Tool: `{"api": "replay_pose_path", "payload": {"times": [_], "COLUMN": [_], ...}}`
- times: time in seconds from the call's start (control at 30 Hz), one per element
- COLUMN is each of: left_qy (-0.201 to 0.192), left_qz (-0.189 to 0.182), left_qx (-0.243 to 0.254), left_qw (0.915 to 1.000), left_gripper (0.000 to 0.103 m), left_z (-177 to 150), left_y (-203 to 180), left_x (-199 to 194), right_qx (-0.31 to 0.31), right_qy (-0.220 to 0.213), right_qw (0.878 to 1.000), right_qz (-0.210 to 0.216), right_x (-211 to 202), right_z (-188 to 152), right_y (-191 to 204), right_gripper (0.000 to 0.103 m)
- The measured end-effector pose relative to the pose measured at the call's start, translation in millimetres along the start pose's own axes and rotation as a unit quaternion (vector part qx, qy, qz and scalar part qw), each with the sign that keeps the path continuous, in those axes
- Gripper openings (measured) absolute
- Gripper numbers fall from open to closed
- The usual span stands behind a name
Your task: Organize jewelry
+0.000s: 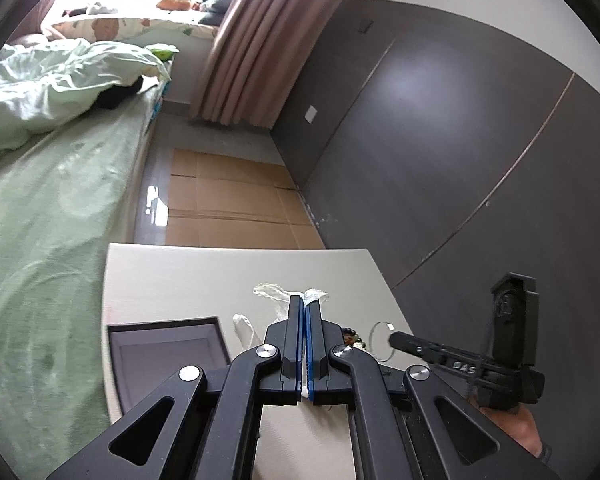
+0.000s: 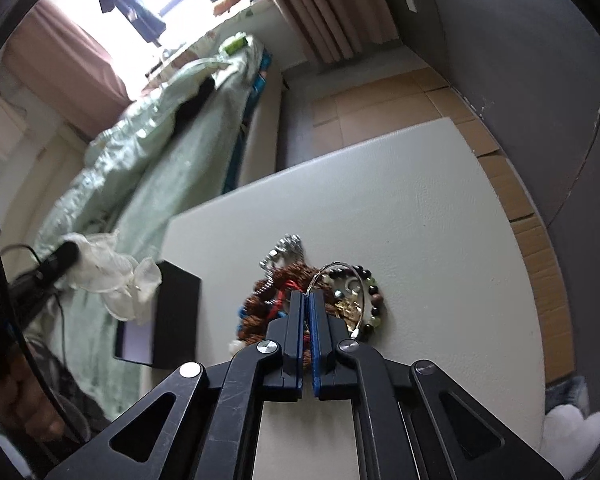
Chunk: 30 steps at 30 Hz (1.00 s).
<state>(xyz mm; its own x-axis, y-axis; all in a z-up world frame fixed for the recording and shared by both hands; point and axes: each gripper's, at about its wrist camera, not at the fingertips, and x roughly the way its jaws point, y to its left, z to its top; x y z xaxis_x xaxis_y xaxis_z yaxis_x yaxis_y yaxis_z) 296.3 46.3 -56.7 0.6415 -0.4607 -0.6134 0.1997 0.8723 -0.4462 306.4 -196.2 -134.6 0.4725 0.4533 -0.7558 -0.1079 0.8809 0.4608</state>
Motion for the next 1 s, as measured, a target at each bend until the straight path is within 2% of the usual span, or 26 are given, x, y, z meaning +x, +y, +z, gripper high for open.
{"api": "replay_pose_path", "payload": {"times": [0.27, 0.5, 0.57, 0.6, 0.63, 0.7, 0.9, 1.0], "left_qy": [-0.006, -0.004, 0.014, 0.026, 0.031, 0.026, 0.012, 0.005], "left_qz": [0.035, 0.067, 0.071, 0.067, 0.061, 0.053, 0.068, 0.074], "left_qx": [-0.016, -0.026, -0.042, -0.057, -0.068, -0.084, -0.085, -0.094], "left_qw": [0.9993, 0.9974, 0.9965, 0.9958, 0.9953, 0.9947, 0.9940, 0.9928], "left_gripper": [0.000, 0.003, 0.014, 0.030, 0.052, 0.069, 0.070, 0.070], "left_z": [-2.8, -3.0, -2.6, -3.4, -5.1, -7.5, -7.9, -9.7], "left_y": [26.3, 42.7, 50.3, 56.6, 61.3, 67.2, 71.8, 79.3], "left_x": [-14.5, -15.7, -11.7, -8.3, -7.5, -9.0, -19.2, -26.1], "right_qx": [-0.001, -0.025, -0.030, -0.032, -0.033, -0.034, -0.037, -0.043], "right_qy": [-0.036, -0.044, -0.042, -0.040, -0.038, -0.033, -0.019, -0.014], "right_qw": [0.997, 0.993, 0.991, 0.990, 0.990, 0.988, 0.985, 0.986], "right_qz": [0.061, 0.109, 0.121, 0.129, 0.135, 0.146, 0.167, 0.158], "right_x": [-12.3, -6.7, -2.2, 0.6, 3.1, 8.4, 27.1, 38.0], "right_z": [-4.5, -11.3, -13.2, -14.7, -16.6, -20.8, -28.9, -30.1], "right_y": [26.6, 63.4, 74.0, 80.0, 84.4, 95.8, 123.3, 131.9], "right_gripper": [0.004, 0.004, 0.004, 0.004, 0.004, 0.004, 0.004, 0.004]}}
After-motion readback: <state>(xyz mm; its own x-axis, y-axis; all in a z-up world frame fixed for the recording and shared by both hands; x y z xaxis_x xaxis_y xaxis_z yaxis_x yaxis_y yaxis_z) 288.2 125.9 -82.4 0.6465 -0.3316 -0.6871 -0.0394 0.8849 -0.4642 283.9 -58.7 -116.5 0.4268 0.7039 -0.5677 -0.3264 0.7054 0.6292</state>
